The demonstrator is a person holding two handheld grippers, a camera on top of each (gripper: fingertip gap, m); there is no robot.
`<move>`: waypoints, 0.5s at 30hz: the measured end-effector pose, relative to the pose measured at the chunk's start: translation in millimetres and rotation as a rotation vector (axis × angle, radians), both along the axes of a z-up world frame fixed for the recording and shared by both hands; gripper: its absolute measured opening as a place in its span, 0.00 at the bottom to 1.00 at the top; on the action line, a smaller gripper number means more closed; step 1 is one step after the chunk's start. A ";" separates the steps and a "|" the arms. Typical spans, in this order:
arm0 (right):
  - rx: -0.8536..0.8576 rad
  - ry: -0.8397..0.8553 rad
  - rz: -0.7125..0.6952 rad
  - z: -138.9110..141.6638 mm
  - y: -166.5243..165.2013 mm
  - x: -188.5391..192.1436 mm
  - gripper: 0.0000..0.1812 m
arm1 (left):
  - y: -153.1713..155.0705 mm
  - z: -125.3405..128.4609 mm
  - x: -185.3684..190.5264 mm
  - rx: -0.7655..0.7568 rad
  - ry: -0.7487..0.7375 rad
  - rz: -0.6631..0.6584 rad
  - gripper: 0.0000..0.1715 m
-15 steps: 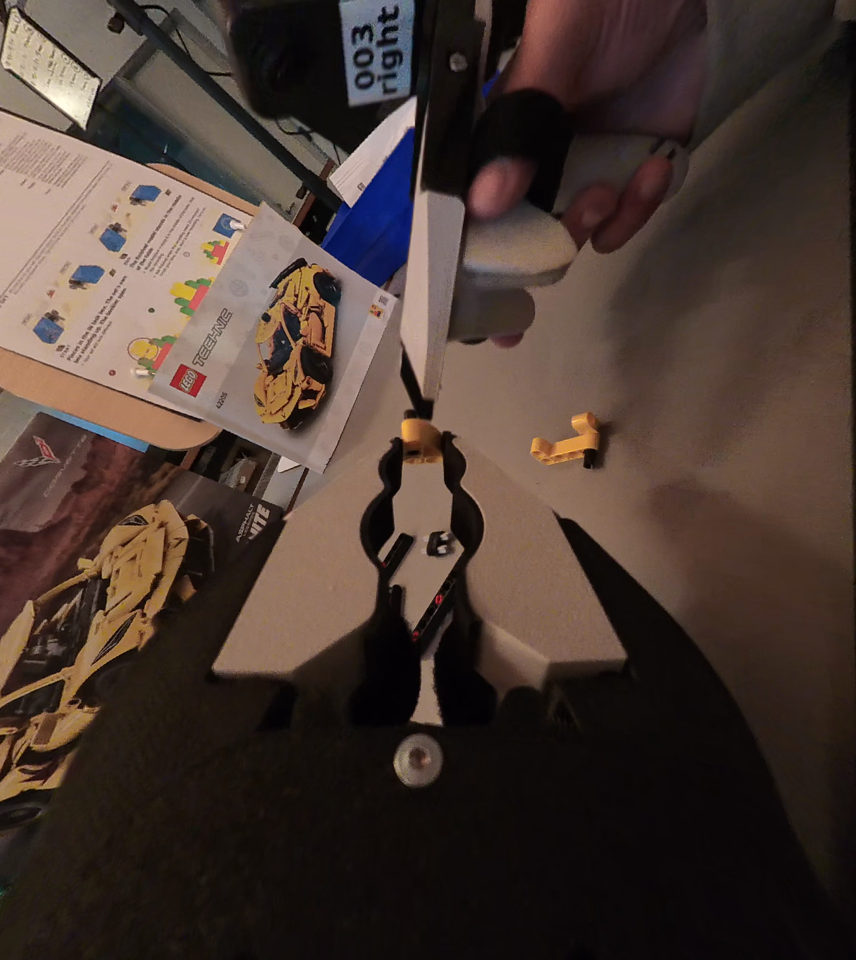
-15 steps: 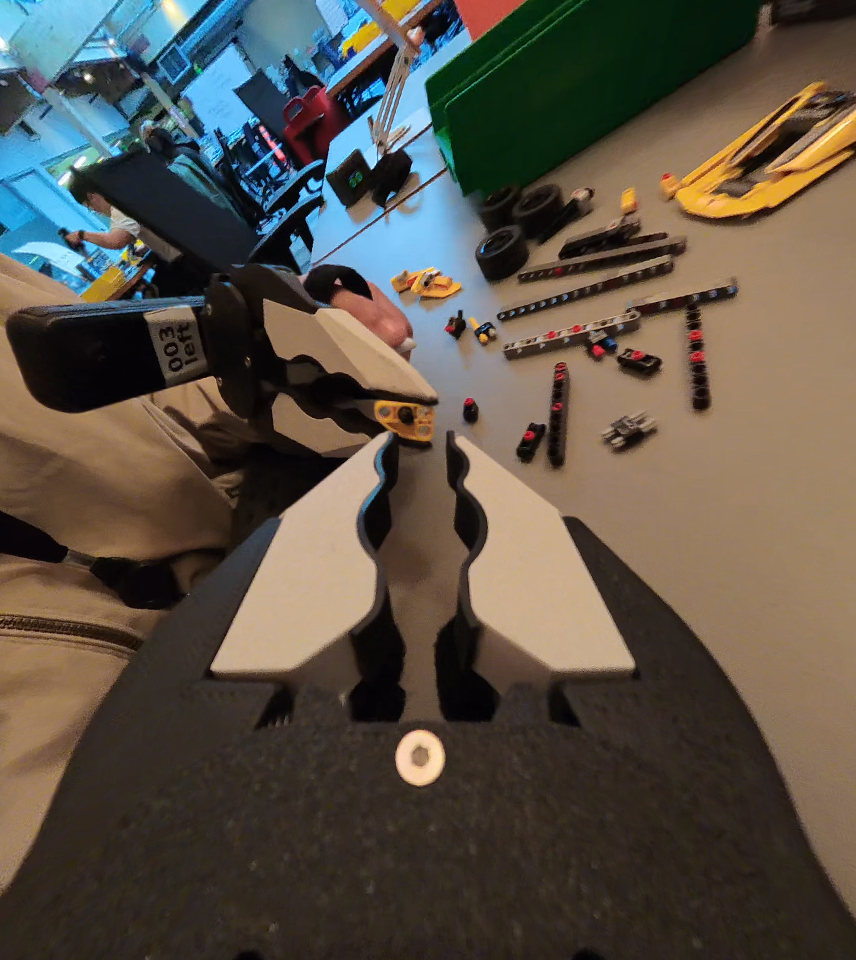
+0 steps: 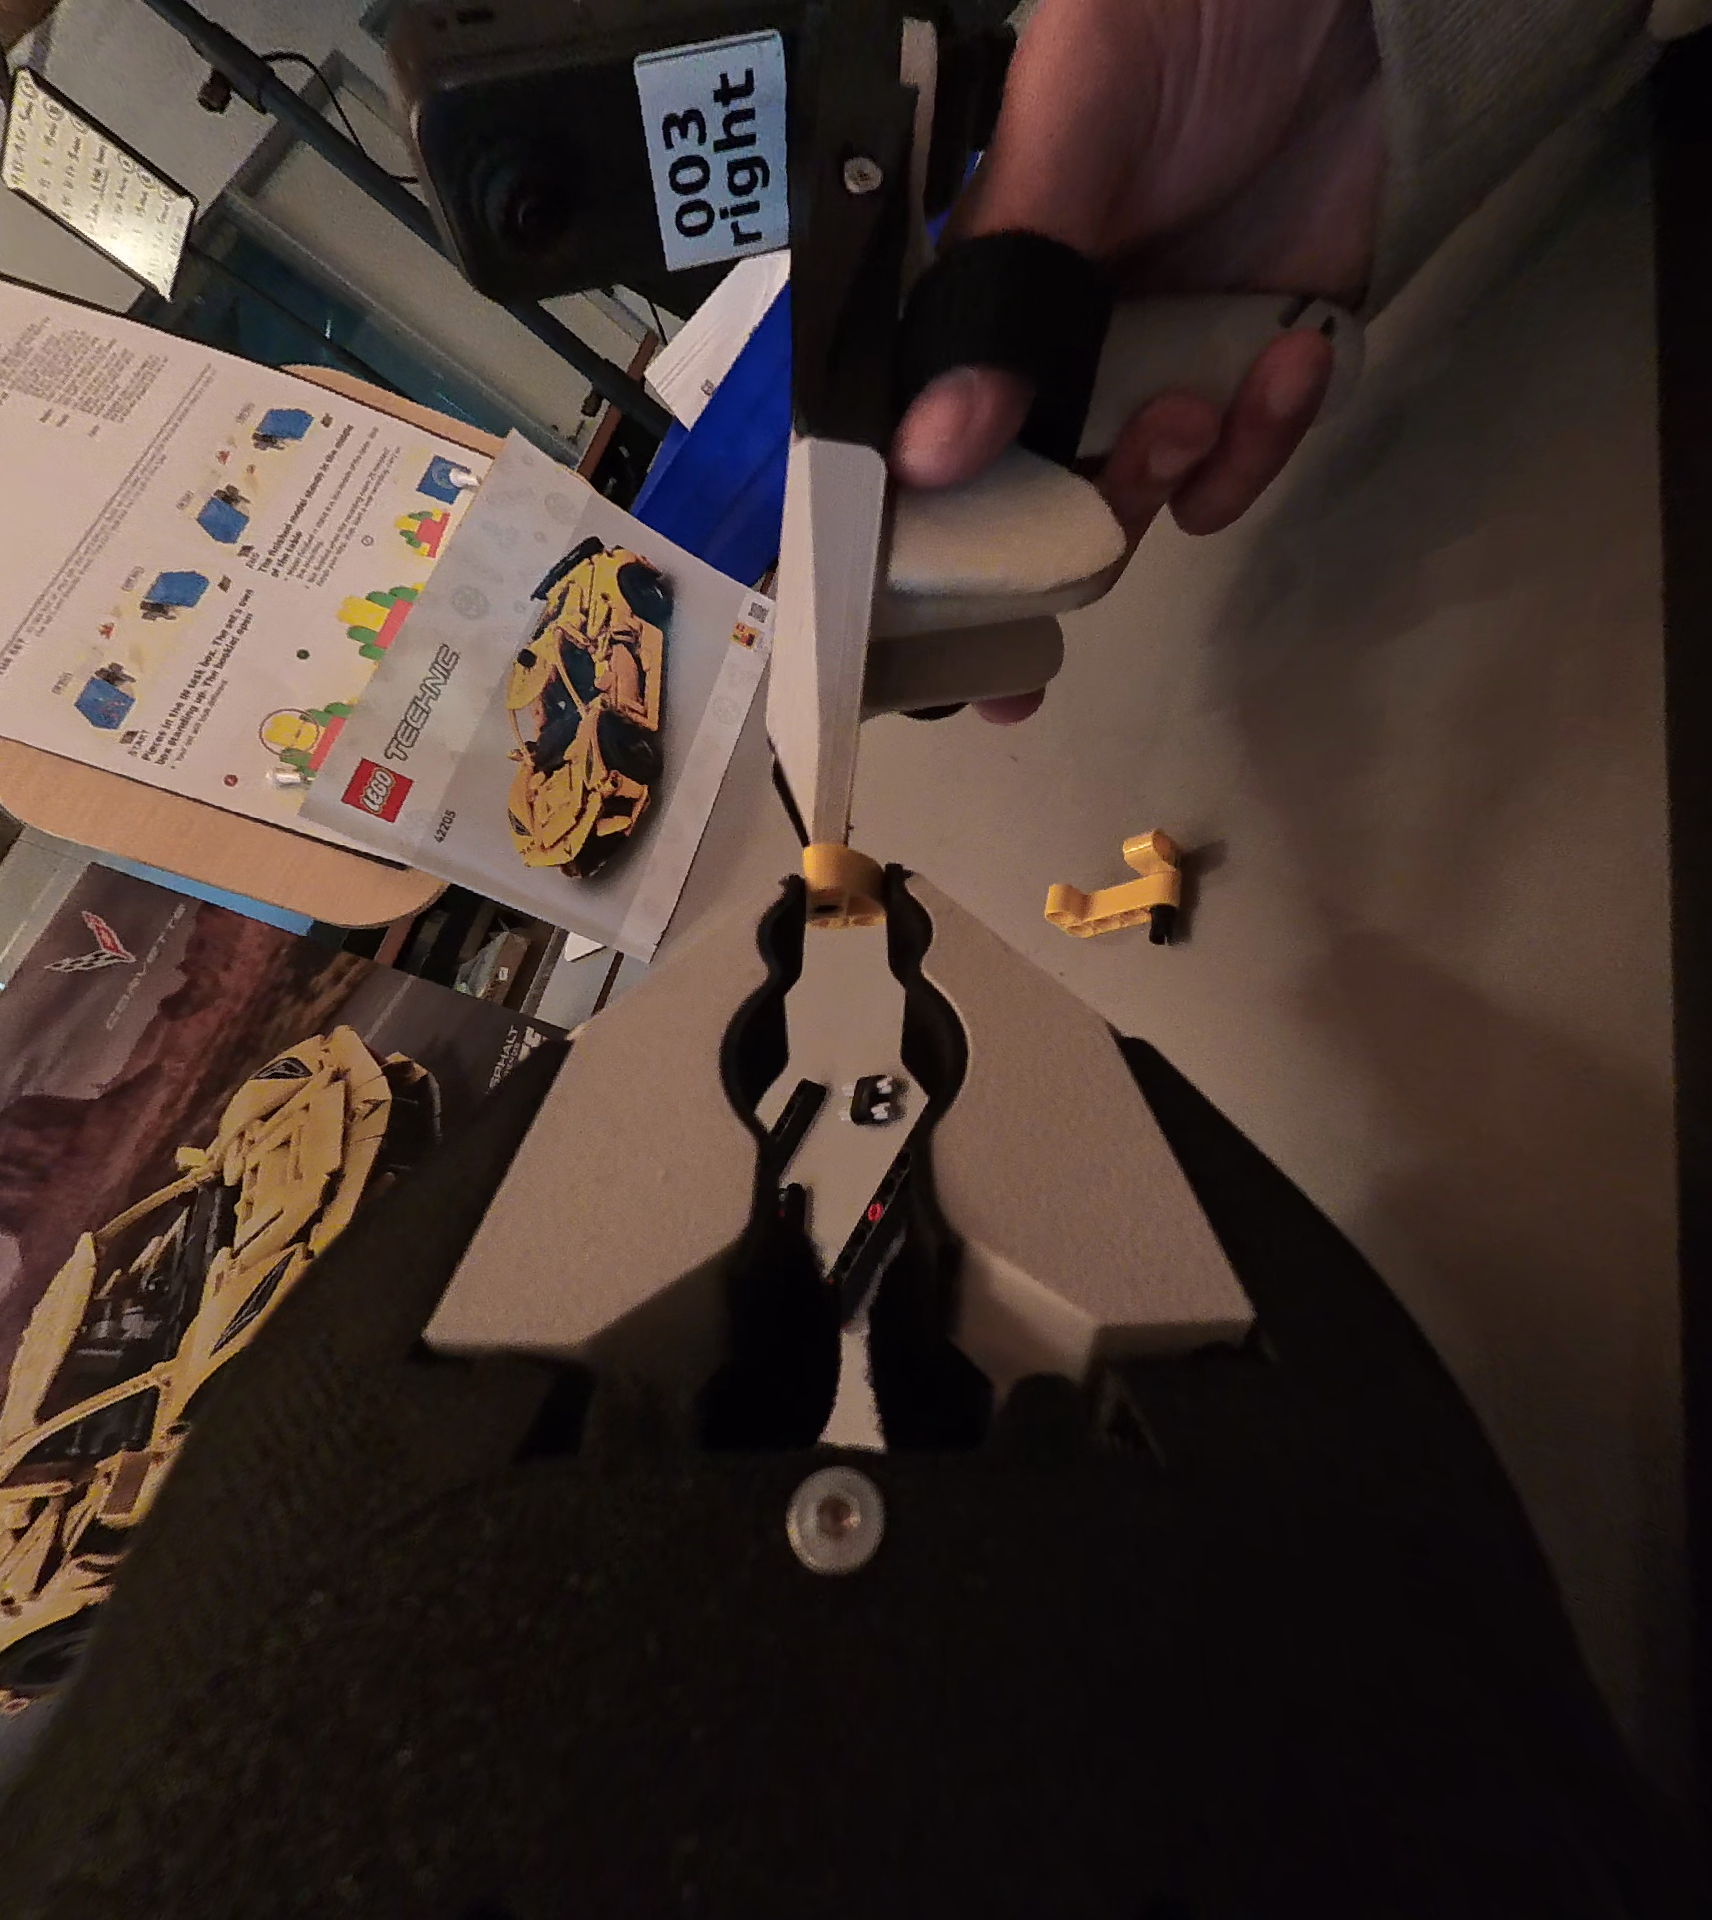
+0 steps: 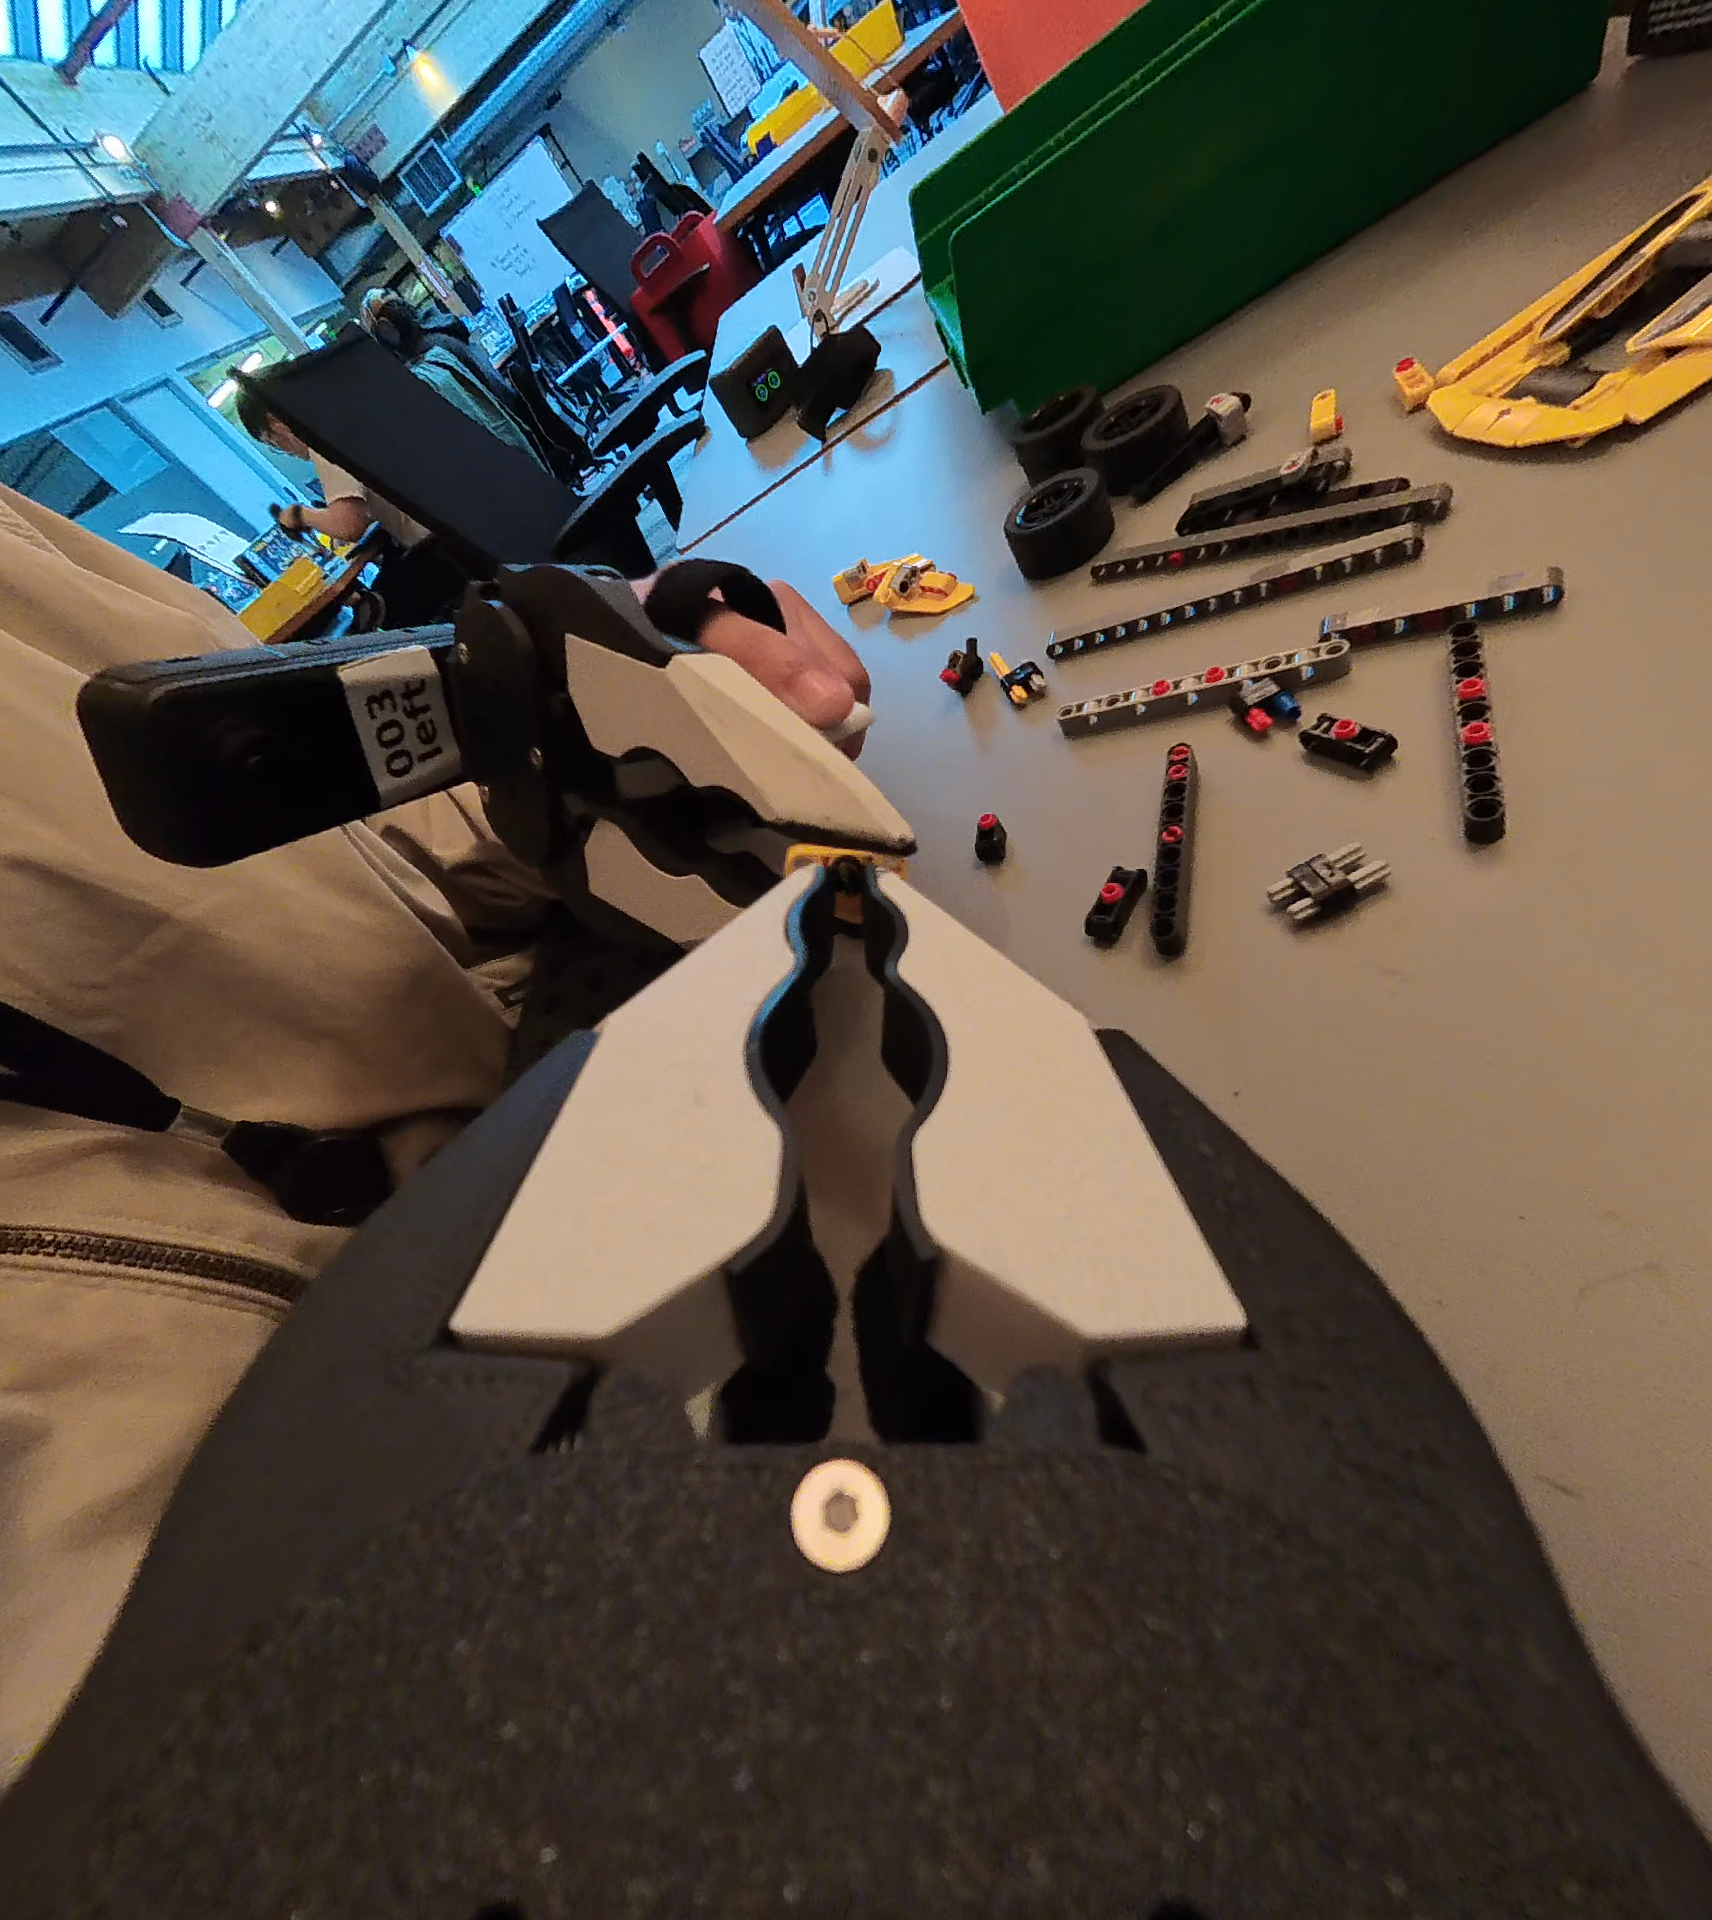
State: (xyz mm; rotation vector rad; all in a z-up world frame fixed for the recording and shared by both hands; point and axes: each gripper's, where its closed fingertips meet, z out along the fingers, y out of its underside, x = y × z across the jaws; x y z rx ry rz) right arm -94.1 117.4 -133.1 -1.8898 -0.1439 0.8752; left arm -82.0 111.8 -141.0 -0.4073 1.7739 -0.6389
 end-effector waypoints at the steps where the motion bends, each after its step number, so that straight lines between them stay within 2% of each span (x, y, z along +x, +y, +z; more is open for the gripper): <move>1: 0.005 -0.014 -0.008 -0.2 0.6 0.7 0.02 | 0.4 -0.3 0.6 0.001 -0.001 0.005 0.09; 8: -0.011 -0.139 -0.069 -9.4 5.3 7.1 0.02 | 5.5 -8.3 8.0 0.024 0.034 0.123 0.09; 13: -0.021 -0.114 -0.102 -7.6 7.4 9.9 0.02 | 8.0 -5.5 11.1 0.036 0.038 0.173 0.09; 15: 0.005 -0.062 -0.069 2.0 3.6 7.3 0.02 | 5.2 3.0 7.6 0.012 0.007 0.144 0.09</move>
